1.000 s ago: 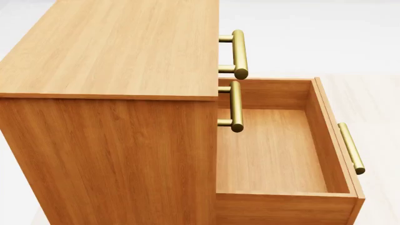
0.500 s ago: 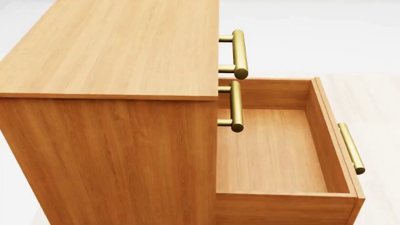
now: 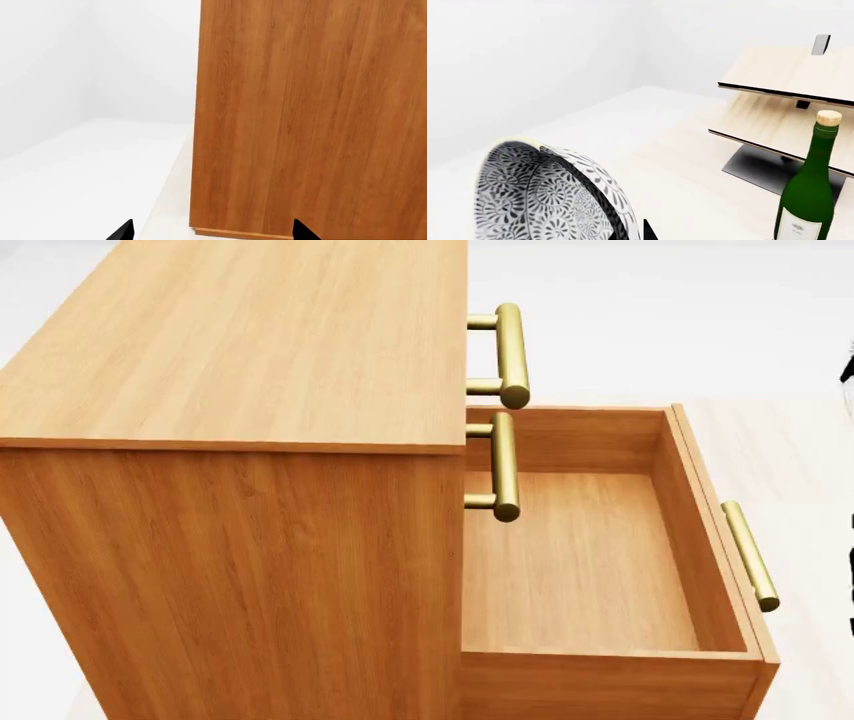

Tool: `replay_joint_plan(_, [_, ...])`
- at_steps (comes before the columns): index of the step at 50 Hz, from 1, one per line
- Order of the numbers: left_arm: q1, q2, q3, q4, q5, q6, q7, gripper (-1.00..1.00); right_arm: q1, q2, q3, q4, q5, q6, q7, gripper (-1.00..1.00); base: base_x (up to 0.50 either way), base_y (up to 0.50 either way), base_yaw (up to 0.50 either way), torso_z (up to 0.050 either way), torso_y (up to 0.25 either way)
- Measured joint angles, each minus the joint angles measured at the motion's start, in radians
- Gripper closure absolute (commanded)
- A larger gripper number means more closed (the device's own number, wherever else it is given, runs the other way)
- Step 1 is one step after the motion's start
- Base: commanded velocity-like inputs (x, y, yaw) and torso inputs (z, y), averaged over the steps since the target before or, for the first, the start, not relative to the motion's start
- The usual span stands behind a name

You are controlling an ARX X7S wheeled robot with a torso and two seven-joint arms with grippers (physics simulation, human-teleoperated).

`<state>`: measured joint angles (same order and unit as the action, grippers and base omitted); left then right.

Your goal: Put the bowl in the bottom drawer of the cabinet and close it.

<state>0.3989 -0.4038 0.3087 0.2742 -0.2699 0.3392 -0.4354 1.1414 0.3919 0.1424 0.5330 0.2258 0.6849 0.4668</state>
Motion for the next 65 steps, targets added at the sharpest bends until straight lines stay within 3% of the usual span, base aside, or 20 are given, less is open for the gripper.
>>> replay_joint_plan(17, [-0.002,-0.001,0.003,-0.015,-0.003,0.015,0.002,-1.0,0.261,-0.053,-0.064,0.514,-0.045,-0.244,-0.073,1.0,0.0,0.0,0.0,0.0,0.001])
replay_joint_plan(25, [-0.002,-0.002,0.004,-0.017,-0.004,0.018,0.001,-1.0,0.346,-0.086,-0.046,0.664,-0.073,-0.278,-0.097,1.0,0.0,0.0,0.0,0.0,0.0])
replay_joint_plan(40, [-0.002,-0.004,0.006,-0.012,-0.001,0.015,-0.006,-1.0,0.41,-0.135,0.02,0.761,-0.16,-0.211,-0.148,1.0,0.0,0.0,0.0,0.0,0.0])
replay_joint_plan(65, [-0.007,-0.008,0.012,-0.015,-0.002,0.014,-0.01,-1.0,0.431,-0.173,0.01,0.776,-0.217,-0.047,-0.328,1.0,0.0,0.0,0.0,0.0,0.0])
